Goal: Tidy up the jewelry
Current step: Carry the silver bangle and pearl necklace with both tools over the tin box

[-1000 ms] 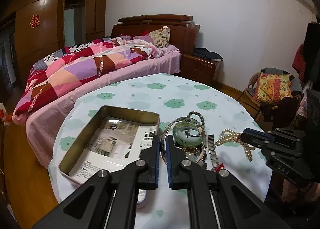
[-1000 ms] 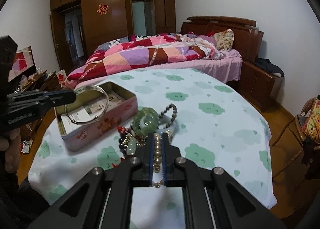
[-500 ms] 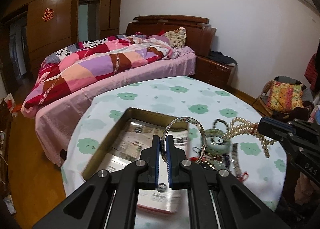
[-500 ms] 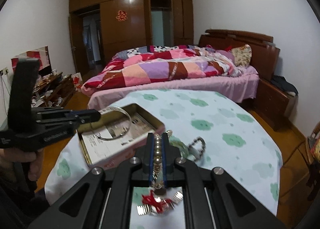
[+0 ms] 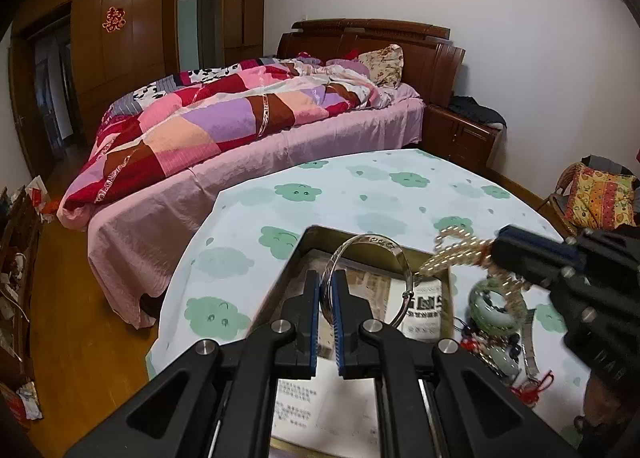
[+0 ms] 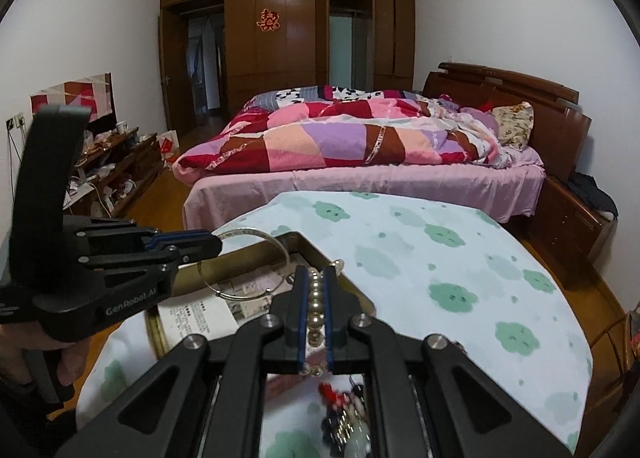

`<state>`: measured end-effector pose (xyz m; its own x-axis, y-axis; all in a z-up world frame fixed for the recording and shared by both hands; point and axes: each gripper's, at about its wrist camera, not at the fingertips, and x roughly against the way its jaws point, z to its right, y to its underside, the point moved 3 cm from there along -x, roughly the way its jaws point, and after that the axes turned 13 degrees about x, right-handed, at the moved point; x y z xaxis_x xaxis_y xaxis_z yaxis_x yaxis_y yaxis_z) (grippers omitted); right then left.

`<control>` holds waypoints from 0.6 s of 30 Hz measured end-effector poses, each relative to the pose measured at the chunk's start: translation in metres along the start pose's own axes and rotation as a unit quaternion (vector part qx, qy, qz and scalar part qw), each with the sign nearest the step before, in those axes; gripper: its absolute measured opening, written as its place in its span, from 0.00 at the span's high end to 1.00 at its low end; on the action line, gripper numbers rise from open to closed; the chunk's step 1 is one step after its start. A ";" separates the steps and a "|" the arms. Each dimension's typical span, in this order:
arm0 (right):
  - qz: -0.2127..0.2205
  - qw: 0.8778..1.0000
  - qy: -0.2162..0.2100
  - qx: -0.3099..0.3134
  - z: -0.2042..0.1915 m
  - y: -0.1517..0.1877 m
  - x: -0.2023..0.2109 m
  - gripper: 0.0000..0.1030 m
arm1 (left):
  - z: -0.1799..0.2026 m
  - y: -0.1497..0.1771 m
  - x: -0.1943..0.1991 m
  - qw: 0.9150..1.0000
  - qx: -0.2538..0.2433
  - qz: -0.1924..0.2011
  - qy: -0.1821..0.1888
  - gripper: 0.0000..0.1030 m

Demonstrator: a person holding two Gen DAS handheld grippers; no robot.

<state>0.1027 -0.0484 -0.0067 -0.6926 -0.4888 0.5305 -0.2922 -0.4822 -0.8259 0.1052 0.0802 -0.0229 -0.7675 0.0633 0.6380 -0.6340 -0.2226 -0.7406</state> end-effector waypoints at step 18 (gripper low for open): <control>-0.061 0.998 0.016 -0.008 -0.002 0.015 -0.061 0.92 | -0.008 -0.002 -0.054 0.998 -0.017 -0.053 -0.029 0.95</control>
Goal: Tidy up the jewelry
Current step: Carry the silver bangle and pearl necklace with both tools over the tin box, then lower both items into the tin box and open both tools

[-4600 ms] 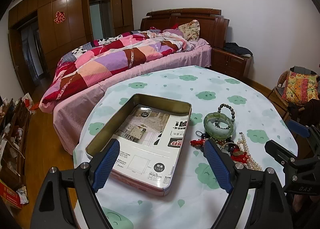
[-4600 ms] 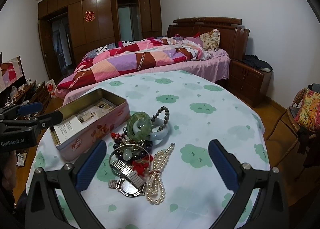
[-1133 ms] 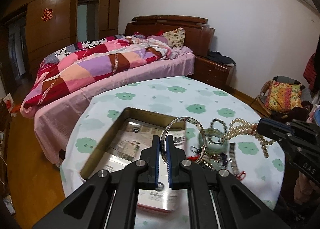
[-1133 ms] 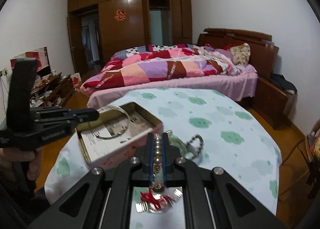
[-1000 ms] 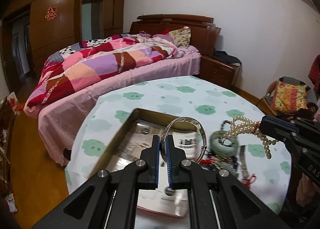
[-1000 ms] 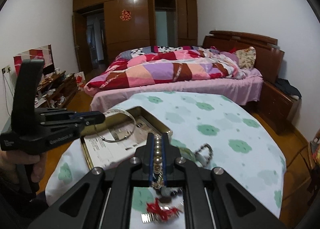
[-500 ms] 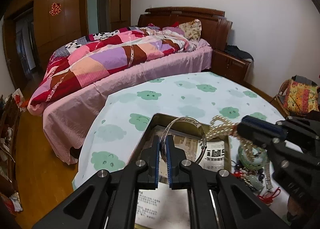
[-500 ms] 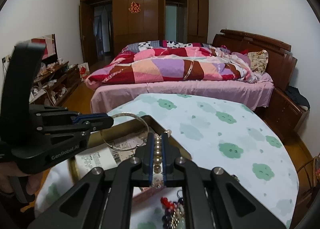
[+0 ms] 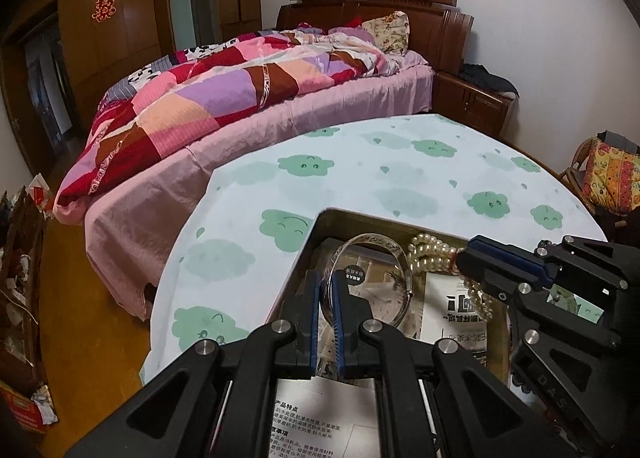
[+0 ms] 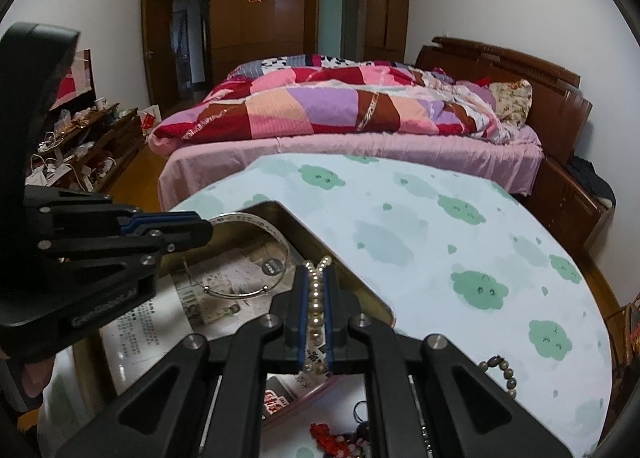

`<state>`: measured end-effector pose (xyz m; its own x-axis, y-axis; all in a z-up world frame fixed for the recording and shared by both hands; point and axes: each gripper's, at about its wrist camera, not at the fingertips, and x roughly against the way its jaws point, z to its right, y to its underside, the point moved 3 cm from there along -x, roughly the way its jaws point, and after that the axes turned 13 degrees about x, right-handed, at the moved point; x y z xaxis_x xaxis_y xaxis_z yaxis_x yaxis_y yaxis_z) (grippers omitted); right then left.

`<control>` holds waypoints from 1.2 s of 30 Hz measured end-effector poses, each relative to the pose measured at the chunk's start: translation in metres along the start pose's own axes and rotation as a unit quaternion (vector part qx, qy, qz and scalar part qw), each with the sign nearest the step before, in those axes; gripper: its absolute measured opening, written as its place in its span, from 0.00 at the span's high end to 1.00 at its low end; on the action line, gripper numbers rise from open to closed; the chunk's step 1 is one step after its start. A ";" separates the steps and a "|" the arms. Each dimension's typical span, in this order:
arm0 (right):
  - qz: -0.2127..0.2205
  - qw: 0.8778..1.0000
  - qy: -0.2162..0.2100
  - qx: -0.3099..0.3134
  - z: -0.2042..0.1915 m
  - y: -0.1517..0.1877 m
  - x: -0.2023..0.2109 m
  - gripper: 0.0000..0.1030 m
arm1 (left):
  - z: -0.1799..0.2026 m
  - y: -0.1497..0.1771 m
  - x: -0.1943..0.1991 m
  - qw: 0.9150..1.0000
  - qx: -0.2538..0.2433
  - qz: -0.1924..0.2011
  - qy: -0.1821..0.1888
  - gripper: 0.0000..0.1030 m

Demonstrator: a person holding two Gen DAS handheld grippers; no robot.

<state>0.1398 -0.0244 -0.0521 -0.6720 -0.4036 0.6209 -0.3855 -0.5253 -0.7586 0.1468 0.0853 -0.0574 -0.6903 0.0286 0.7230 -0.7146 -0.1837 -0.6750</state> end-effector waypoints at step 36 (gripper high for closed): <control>-0.019 0.999 -0.013 -0.031 0.008 0.017 -0.002 0.59 | -0.007 0.000 0.001 1.000 0.008 0.013 -0.028 0.48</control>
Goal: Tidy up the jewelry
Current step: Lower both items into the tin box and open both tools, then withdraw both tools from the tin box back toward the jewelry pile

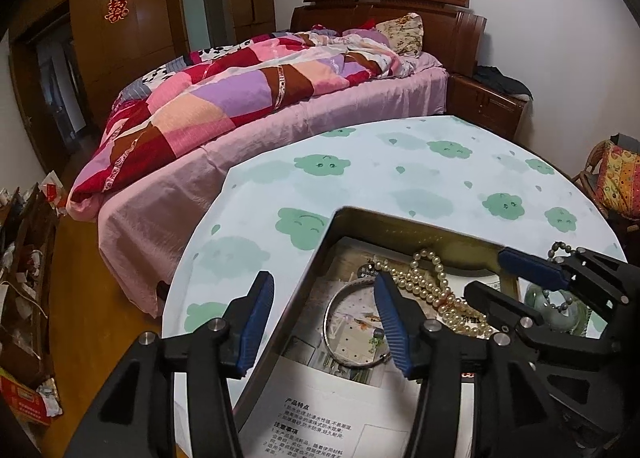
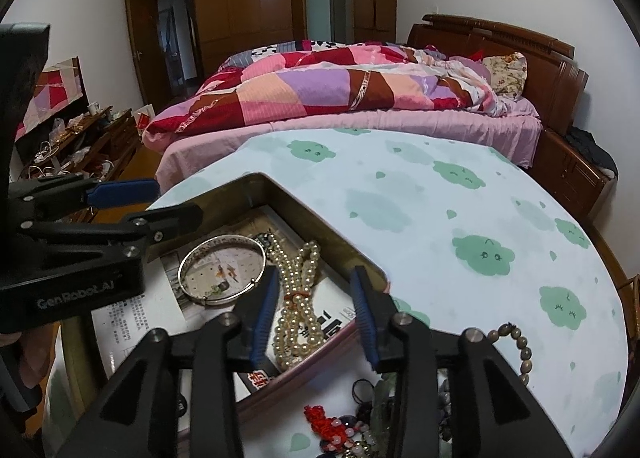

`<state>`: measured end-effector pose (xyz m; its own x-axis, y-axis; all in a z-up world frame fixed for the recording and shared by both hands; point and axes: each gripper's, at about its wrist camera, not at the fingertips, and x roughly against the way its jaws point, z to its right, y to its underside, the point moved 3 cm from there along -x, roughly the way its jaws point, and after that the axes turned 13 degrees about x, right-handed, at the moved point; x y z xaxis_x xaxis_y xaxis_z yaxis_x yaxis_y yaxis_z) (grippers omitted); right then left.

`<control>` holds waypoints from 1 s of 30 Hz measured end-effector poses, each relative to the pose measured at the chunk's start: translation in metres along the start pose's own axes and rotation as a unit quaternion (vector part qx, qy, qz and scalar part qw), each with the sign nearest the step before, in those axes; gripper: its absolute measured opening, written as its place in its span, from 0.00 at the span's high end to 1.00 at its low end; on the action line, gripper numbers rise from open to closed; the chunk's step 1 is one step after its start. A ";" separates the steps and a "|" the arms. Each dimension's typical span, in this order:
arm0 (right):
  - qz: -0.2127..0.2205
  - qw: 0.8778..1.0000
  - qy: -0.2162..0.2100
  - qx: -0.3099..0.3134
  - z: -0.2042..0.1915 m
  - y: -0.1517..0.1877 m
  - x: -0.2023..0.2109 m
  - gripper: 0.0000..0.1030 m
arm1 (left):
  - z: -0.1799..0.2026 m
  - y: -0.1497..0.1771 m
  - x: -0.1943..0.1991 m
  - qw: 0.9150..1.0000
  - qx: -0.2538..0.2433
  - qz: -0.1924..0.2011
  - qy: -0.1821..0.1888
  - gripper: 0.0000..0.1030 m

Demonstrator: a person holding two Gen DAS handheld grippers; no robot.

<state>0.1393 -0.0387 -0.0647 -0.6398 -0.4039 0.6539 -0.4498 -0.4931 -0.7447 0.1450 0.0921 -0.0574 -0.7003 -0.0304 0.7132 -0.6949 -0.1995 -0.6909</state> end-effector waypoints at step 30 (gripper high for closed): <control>0.002 0.996 0.037 -0.080 0.054 0.067 0.080 0.35 | 0.034 0.053 0.055 0.999 -0.005 0.034 0.023 0.36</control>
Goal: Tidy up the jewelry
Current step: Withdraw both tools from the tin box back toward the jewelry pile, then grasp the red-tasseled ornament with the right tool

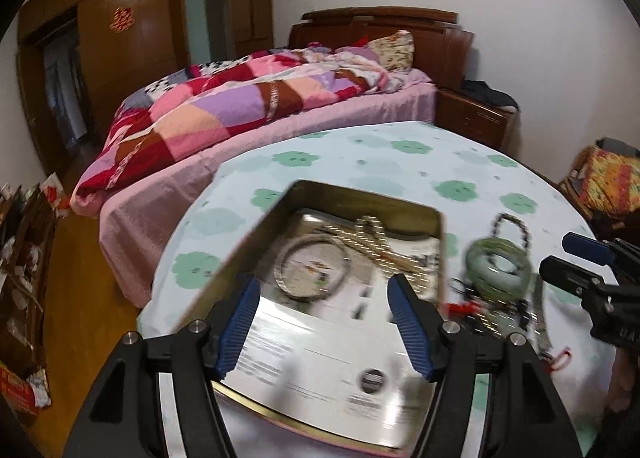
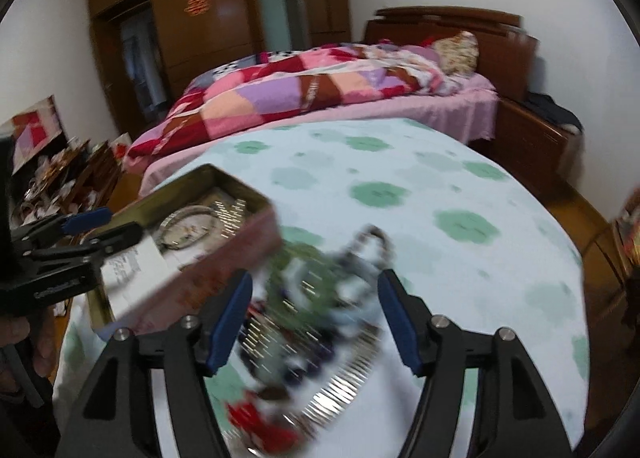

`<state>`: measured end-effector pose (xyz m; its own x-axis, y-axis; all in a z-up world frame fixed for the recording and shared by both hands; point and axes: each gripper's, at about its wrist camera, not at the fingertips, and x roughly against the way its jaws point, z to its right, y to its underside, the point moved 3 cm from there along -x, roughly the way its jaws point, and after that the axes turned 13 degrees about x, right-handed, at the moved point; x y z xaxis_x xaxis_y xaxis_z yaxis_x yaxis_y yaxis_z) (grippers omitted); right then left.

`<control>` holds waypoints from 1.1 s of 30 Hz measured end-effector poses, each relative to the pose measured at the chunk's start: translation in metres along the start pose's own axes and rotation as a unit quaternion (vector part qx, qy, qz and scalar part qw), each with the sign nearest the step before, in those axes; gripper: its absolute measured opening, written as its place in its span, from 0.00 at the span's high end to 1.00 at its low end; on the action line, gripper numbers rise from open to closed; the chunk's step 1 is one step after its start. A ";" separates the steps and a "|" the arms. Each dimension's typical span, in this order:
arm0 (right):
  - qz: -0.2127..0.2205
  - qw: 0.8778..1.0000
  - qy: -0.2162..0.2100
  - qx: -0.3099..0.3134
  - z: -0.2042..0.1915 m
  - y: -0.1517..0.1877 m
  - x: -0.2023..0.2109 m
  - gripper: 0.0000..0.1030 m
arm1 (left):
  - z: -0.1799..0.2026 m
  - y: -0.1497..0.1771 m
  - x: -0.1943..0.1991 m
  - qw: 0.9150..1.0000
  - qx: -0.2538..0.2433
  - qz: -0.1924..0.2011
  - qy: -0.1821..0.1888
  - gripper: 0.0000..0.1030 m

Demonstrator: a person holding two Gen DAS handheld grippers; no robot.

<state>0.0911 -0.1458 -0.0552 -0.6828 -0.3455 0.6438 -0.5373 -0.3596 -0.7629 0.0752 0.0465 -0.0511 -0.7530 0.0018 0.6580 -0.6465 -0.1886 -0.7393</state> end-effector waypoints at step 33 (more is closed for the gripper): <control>-0.026 0.997 -0.054 0.044 -0.019 0.063 0.010 0.45 | 0.047 0.043 0.008 0.999 -0.023 -0.035 0.035 0.36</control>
<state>0.0408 -0.1557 -0.0981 -0.5950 -0.4143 0.6887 -0.5216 -0.4529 -0.7231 0.0473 -0.0077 -0.0713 -0.7121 0.0819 0.6973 -0.7009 -0.1403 -0.6993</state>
